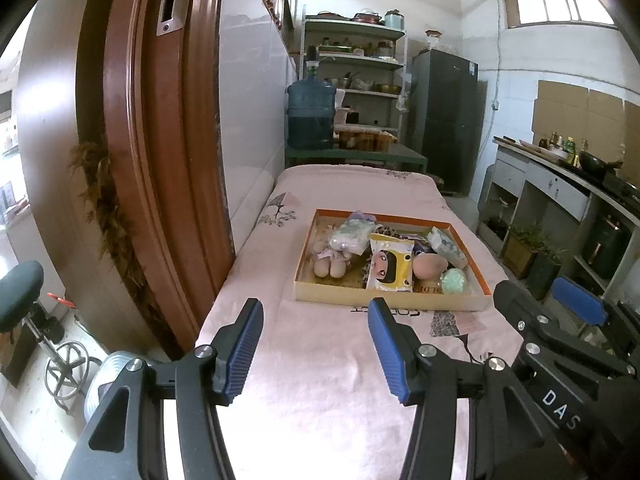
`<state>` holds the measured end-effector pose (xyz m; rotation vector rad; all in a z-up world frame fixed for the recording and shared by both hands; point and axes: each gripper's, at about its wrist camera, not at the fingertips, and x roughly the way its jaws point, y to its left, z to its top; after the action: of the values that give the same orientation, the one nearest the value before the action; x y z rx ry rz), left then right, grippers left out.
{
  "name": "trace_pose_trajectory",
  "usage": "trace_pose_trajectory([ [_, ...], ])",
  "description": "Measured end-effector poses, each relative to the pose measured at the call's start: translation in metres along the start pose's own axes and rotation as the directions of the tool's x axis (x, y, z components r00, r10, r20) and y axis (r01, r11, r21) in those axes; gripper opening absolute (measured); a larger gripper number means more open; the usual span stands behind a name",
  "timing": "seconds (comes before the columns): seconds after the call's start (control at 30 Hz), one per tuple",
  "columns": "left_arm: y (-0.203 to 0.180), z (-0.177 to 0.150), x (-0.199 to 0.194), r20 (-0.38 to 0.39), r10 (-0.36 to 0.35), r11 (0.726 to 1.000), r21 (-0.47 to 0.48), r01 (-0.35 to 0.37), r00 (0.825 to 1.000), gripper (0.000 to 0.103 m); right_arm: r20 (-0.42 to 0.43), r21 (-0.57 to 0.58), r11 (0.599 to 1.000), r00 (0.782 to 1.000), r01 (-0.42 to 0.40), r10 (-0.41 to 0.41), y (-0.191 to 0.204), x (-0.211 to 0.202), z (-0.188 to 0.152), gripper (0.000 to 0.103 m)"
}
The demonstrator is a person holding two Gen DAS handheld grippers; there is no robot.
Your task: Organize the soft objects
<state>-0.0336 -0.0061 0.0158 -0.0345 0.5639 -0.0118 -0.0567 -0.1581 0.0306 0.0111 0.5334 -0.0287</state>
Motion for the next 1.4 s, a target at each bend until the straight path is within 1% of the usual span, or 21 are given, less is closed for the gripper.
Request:
trace_pose_trajectory([
  [1.4,0.0,0.0005,0.0004,-0.002,0.001,1.0,-0.002,-0.001,1.0,0.054,-0.007,-0.01,1.0,1.0,-0.01,0.01,0.0011,0.0062,-0.0007,0.068],
])
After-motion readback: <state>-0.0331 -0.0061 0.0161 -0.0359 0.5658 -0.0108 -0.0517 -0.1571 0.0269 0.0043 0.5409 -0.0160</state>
